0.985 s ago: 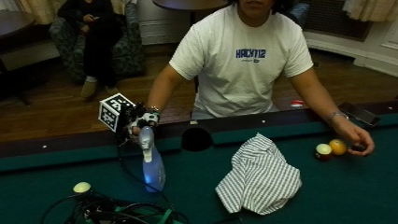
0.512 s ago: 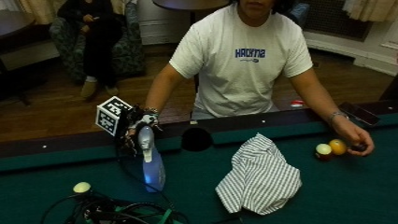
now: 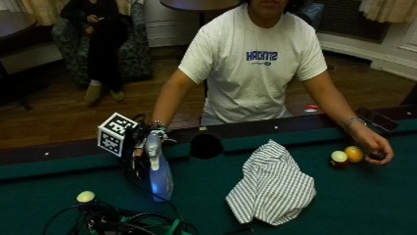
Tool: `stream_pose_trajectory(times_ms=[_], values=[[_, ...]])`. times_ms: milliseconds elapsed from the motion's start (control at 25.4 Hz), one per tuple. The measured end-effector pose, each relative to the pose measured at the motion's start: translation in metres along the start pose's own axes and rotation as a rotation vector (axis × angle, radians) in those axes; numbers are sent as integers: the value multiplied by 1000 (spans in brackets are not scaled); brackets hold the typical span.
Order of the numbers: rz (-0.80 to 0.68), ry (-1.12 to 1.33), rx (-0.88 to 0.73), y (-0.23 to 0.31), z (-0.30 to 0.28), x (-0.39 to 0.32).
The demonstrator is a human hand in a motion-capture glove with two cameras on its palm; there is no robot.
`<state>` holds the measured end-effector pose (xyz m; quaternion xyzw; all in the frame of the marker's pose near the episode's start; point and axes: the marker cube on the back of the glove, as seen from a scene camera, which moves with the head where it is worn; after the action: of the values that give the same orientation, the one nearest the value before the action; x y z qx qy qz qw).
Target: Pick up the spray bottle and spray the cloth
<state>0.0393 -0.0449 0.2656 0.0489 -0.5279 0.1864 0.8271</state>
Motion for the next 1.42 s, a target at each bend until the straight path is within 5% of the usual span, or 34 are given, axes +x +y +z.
stream_pose_trajectory(times_ms=[749, 1419], values=[[-95, -89, -64, -33, 17, -5], [-153, -53, 44, -55, 34, -11]])
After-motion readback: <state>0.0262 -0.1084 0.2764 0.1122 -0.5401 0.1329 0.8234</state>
